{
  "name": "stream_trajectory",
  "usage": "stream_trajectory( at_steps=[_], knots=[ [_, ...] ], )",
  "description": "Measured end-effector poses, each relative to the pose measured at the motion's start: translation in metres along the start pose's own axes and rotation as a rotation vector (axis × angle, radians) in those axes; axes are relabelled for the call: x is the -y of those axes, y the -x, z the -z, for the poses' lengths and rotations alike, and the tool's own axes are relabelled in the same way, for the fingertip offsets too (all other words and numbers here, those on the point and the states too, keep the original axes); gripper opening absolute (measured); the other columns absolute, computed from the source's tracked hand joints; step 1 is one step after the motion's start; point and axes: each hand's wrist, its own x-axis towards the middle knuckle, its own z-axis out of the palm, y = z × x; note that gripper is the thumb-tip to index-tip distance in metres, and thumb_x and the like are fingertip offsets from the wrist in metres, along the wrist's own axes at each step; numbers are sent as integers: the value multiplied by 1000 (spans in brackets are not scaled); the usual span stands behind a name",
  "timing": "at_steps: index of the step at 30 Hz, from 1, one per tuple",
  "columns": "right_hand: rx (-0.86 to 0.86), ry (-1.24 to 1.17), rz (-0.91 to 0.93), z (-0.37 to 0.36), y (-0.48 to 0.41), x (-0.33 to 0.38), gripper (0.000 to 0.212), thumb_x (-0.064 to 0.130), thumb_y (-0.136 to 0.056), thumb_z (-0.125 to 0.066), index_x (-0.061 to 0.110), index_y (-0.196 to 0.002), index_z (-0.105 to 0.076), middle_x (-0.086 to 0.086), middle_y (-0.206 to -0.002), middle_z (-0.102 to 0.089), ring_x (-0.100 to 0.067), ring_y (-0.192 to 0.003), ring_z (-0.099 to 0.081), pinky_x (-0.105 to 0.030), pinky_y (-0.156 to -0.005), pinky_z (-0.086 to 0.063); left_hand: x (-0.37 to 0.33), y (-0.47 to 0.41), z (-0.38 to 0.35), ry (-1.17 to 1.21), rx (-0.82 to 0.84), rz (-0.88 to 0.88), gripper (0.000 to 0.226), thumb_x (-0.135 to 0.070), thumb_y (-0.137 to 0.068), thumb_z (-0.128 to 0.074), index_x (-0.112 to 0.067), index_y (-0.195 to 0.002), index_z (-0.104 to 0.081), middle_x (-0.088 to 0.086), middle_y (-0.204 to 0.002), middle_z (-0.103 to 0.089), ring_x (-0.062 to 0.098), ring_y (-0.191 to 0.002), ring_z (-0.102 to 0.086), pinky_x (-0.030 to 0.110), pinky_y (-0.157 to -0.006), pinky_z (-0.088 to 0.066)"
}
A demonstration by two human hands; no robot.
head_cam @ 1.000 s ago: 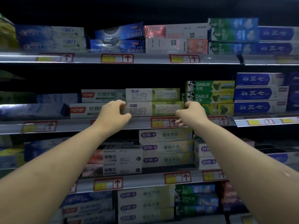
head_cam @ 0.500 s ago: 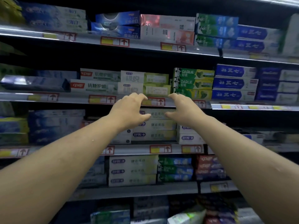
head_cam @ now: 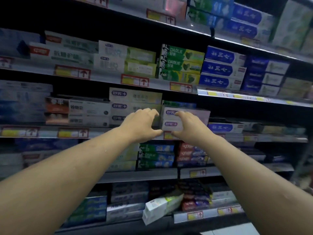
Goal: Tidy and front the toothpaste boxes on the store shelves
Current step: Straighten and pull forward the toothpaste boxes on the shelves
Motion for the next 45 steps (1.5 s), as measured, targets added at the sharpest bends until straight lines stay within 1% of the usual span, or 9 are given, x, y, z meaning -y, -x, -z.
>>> stream_trajectory(
  at_steps=[7, 13, 19, 25, 29, 33, 39, 42, 45],
  knots=[
    [125, -51, -86, -79, 6, -53, 77, 37, -94, -71, 20, -156, -30, -6, -153, -39, -27, -135, -45, -36, -99, -45, 0, -8, -96, 101, 159, 37, 67, -59, -89, -65, -24, -144, -46, -3, -136, -56, 20, -121, -56, 42, -97, -52],
    [261, -118, -164, -155, 11, -100, 77, 33, -94, -72, 18, -156, -30, -8, -156, -38, -28, -140, -41, -39, -107, -42, 9, -4, -183, 179, 335, 81, 59, -52, -93, -64, -21, -140, -47, 1, -133, -54, 22, -118, -54, 45, -97, -51],
    [385, -215, -264, -238, 27, -143, 72, 32, -95, -71, 17, -155, -34, -8, -155, -39, -28, -137, -43, -39, -107, -42, 27, 16, -271, 234, 460, 158, 56, -49, -94, -64, -19, -140, -48, 2, -133, -54, 22, -116, -55, 42, -97, -51],
    [463, -241, -390, -318, 42, -179, 68, 28, -90, -72, 14, -150, -42, -11, -143, -48, -30, -122, -51, -37, -93, -48, 52, 43, -350, 297, 533, 290, 54, -48, -87, -72, -16, -127, -56, 3, -113, -60, 21, -101, -59, 43, -88, -53],
    [464, -269, -457, -358, 43, -199, 61, 25, -88, -73, 10, -141, -48, -13, -131, -55, -25, -103, -50, -31, -79, -41, 65, 59, -392, 327, 570, 375, 56, -49, -77, -79, -16, -119, -60, 1, -100, -63, 18, -89, -60, 37, -81, -54],
    [407, -331, -570, -388, 38, -215, 53, 20, -85, -76, 7, -130, -53, -14, -131, -58, -31, -115, -55, -29, -81, -39, 71, 73, -425, 312, 628, 432, 74, -58, -70, -80, -15, -125, -54, 0, -100, -63, 18, -88, -61, 38, -78, -56],
    [302, -409, -659, -420, 25, -224, 40, 18, -82, -75, 11, -115, -53, -11, -119, -64, -33, -106, -60, -35, -78, -48, 74, 83, -452, 366, 563, 374, 52, -51, -78, -77, -20, -115, -58, 0, -99, -63, 19, -91, -61, 40, -77, -56],
    [295, -444, -705, -429, 22, -221, 49, 17, -80, -75, 8, -121, -51, -12, -119, -61, -35, -105, -60, -47, -84, -56, 75, 87, -455, 413, 499, 385, 47, -47, -78, -78, -19, -112, -63, 1, -103, -67, 17, -92, -62, 39, -77, -57],
    [288, -514, -776, -433, 22, -220, 58, 17, -79, -79, 9, -128, -49, -13, -125, -58, -34, -108, -58, -49, -94, -54, 75, 88, -451, 477, 457, 407, 48, -42, -77, -83, -14, -113, -68, 2, -103, -70, 15, -92, -63, 34, -79, -56]
  ],
)
